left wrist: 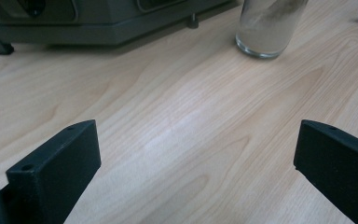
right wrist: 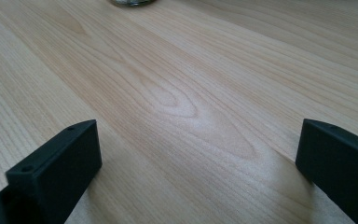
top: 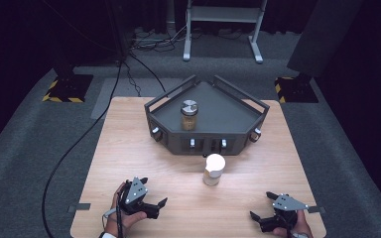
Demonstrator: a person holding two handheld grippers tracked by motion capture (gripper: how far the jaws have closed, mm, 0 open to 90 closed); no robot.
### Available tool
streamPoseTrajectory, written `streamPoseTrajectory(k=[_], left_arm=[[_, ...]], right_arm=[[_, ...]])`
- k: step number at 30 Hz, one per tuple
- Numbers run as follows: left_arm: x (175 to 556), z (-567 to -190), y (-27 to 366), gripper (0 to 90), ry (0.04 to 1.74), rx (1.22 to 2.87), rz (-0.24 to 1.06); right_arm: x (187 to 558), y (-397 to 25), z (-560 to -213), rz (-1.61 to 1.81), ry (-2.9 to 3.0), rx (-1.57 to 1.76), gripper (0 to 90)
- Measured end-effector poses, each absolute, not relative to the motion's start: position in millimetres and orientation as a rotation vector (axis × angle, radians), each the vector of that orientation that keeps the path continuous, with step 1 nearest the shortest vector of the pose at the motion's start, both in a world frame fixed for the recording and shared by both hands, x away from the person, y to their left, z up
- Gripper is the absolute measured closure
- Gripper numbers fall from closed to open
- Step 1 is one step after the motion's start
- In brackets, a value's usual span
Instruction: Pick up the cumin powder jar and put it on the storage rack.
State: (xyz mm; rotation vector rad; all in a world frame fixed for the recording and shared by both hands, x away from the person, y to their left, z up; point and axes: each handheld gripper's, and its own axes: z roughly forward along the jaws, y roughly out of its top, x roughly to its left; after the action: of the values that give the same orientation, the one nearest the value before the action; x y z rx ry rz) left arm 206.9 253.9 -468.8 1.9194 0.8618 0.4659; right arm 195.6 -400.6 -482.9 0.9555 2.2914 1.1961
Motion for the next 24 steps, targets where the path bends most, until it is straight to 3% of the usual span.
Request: streamPoseTrajectory(k=[14,24], left_arm=[[208,-490,257,0.8,0.906,1.966,0.434],[204,-491,252,0.6,0.879,1.999,0.479]], right_arm=[[196,-401,-483,1.196,2.291,0.956,0.0],[196,-401,-483,1.196,2.292,0.956,0.0]])
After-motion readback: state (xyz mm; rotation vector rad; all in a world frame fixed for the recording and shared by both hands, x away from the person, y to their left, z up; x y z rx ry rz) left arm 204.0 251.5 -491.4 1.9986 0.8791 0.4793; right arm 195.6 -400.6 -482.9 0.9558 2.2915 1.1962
